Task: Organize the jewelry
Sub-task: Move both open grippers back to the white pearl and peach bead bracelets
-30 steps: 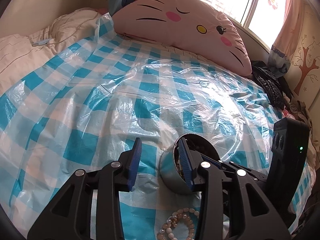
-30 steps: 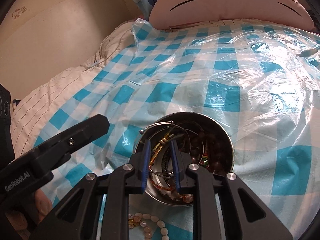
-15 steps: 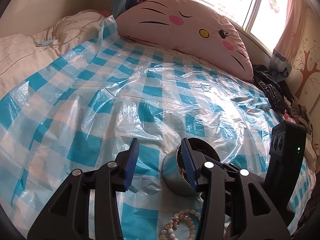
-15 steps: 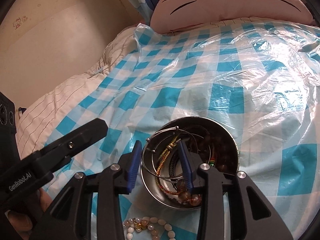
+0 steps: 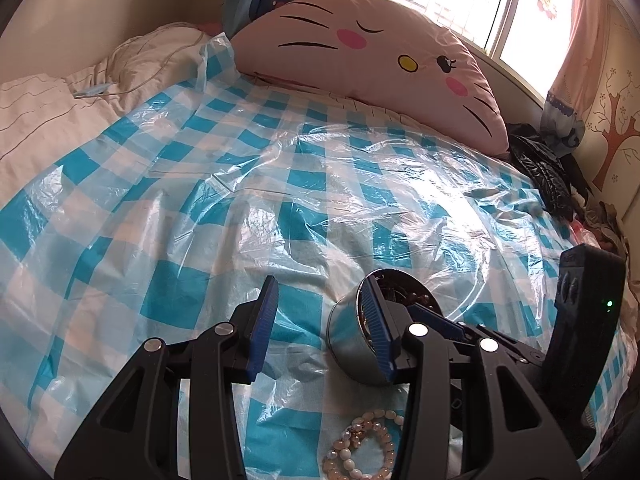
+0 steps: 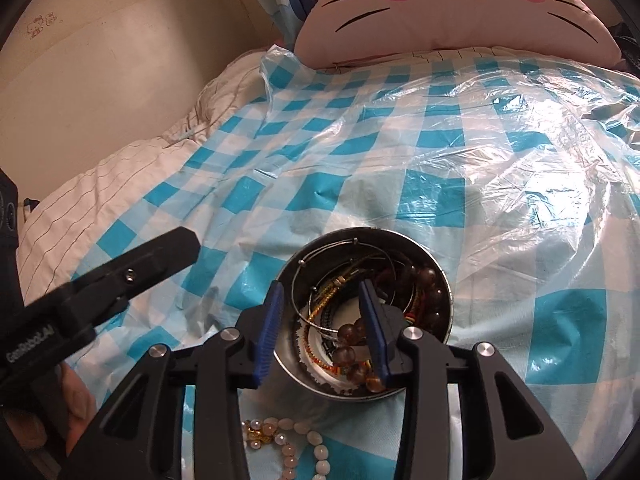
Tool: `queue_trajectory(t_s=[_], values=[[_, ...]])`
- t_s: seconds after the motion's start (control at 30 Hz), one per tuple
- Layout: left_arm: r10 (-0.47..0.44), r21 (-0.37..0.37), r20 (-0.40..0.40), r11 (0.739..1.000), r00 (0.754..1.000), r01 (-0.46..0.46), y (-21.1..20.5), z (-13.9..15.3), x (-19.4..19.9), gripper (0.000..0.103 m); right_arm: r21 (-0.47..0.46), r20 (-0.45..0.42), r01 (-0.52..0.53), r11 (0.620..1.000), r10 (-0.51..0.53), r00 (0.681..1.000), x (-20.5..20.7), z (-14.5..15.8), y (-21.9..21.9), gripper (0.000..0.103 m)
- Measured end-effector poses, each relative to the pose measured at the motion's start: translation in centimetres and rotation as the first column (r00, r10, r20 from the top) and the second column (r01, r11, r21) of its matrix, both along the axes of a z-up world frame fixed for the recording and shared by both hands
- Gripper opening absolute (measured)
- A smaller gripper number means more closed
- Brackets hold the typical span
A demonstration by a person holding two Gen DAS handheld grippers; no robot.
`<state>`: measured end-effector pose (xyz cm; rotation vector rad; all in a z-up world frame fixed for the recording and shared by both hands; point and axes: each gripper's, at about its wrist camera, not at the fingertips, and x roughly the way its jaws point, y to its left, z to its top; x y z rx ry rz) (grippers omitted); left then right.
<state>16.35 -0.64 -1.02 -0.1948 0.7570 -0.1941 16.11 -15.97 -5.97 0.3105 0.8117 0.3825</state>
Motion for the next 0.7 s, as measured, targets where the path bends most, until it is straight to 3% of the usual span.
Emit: queue_trajectory(t_s=[0.43,0.7], values=[[-0.082,0.136,-0.061,0.987,0.995,0.090,-1.5,-1.6,-5.2,0.044,0.001,-0.037,0.076,0.997,-0.075,0.996,-7.1,1.0,-2.4,0.041],[-0.095,0.194,-0.080,0.975,0.992,0.109,-1.9,-2.1,-7.8,0.049,-0.059,-0.060,0.081,0.995,-0.084,0.995,-9.5,0.5,-1.5,0.042]])
